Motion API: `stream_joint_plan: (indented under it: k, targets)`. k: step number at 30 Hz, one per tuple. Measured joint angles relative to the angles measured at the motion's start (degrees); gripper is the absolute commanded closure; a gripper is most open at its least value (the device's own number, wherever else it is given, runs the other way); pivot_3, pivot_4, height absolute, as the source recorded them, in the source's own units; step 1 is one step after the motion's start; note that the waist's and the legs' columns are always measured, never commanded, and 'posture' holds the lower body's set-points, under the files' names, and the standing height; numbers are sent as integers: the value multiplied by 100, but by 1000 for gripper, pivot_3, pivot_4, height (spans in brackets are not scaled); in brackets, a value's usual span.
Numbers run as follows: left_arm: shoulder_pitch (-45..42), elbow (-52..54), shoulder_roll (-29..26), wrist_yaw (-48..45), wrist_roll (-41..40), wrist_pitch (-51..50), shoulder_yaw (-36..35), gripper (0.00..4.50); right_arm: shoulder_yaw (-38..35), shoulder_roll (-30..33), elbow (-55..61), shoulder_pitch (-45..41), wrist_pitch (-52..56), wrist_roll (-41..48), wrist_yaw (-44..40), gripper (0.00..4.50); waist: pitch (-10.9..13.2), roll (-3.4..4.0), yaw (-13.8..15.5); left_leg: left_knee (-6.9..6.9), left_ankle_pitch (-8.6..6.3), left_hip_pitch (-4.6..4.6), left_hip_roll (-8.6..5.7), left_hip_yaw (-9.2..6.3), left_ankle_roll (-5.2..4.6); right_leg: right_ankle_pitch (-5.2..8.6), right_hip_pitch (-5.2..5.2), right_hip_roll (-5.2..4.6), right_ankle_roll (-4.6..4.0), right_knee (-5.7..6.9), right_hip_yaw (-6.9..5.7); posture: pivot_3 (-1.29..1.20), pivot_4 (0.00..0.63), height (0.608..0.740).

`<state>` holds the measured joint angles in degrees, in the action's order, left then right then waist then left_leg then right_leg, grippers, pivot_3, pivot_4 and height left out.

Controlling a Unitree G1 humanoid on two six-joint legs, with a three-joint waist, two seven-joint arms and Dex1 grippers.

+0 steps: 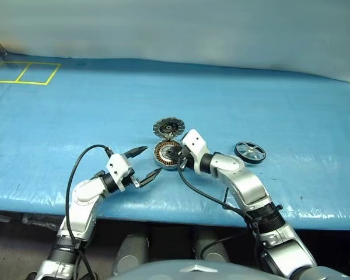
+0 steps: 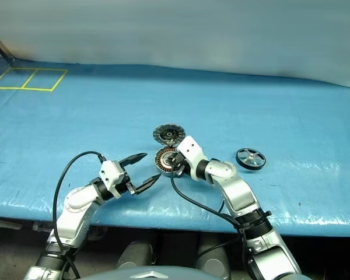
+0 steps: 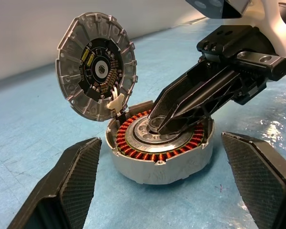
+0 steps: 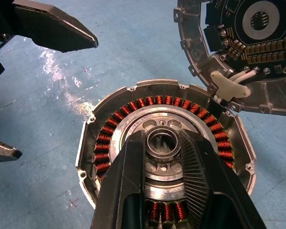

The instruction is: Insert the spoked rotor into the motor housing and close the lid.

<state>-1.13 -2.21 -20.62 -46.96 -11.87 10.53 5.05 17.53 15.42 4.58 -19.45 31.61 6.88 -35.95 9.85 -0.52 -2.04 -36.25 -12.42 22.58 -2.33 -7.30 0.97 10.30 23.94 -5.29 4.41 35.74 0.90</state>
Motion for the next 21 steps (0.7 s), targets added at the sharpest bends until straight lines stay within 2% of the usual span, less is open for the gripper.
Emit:
stream_joint_plan:
  k: [21]
  targets:
    - [0, -13, 6, 74, 34, 2, 4, 88, 29, -62, -48, -42, -24, -101, -2, 3797, 0, 0, -1, 7, 0, 0, 0, 0, 0, 3, 2, 0, -2, 0, -1, 0, 150, 740]
